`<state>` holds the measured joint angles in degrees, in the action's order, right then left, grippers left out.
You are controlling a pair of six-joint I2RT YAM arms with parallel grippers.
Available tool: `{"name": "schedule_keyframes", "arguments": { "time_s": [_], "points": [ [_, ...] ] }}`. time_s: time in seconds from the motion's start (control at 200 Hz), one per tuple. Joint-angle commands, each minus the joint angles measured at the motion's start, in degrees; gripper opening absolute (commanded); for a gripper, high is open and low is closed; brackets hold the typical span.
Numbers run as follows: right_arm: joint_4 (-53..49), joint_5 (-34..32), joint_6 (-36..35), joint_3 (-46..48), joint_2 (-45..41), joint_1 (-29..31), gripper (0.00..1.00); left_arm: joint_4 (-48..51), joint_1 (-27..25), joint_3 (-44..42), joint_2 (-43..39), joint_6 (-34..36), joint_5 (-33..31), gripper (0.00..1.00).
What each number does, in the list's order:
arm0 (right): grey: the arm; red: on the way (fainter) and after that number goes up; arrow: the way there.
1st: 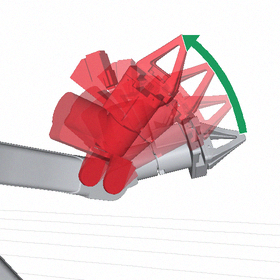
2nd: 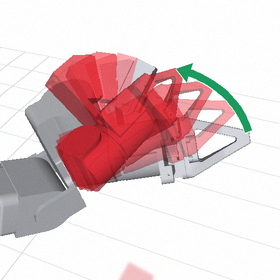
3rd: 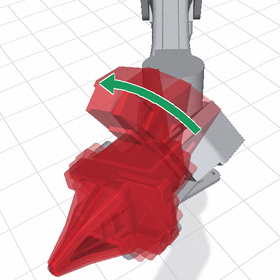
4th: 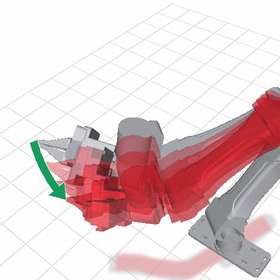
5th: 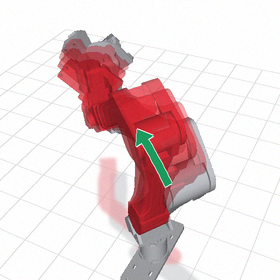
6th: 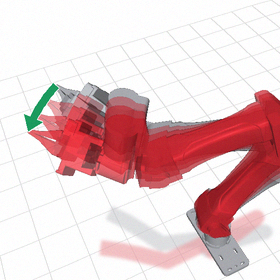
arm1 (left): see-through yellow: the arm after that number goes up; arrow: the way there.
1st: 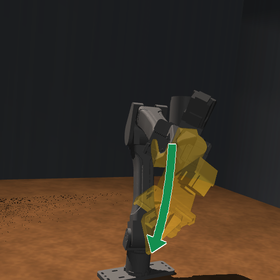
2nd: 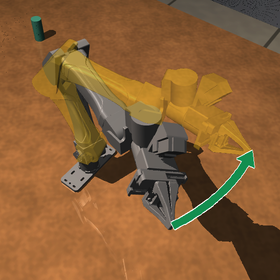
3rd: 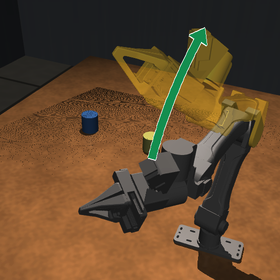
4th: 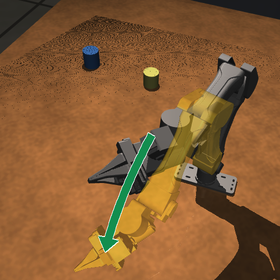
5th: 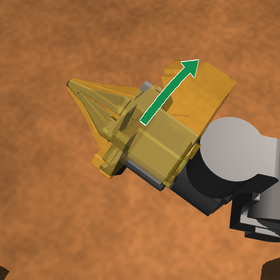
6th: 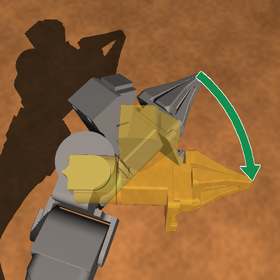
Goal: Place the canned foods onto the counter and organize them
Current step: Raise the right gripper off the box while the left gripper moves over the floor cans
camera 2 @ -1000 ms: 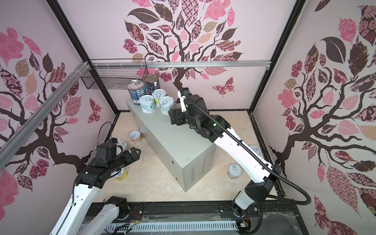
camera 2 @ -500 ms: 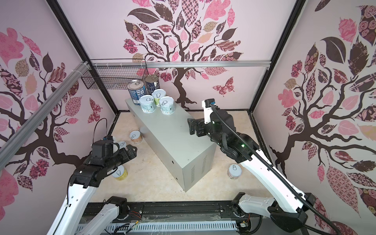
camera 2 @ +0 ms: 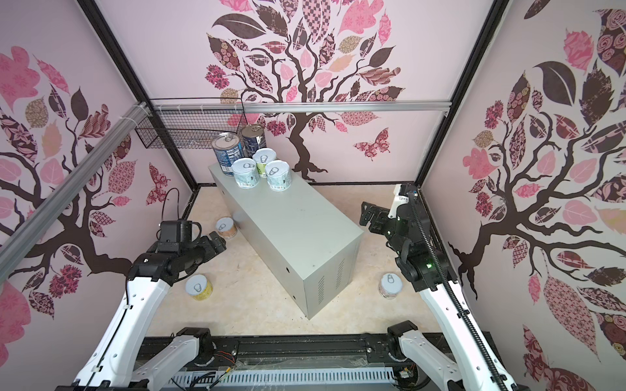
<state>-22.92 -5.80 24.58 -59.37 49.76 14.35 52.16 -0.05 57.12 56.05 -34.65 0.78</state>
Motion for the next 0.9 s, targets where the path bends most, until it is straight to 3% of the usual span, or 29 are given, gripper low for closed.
{"name": "schedule_keyframes", "arguments": {
  "time_s": [0.0,0.22,0.895],
  "points": [
    [4.7,2.1,5.3,4.7,-2.4,-2.8,1.00,-3.6,4.0,2.5,2.1,-1.9,5.4,0.98],
    [15.9,12.9,14.1,20.0,-3.2,-14.3,1.00,-6.3,6.6,6.0,9.7,-3.2,5.0,0.98],
    [30.9,15.6,16.2,32.5,1.2,-14.5,1.00,-7.7,8.8,24.0,37.2,-5.4,0.6,0.97]
  ]
}}
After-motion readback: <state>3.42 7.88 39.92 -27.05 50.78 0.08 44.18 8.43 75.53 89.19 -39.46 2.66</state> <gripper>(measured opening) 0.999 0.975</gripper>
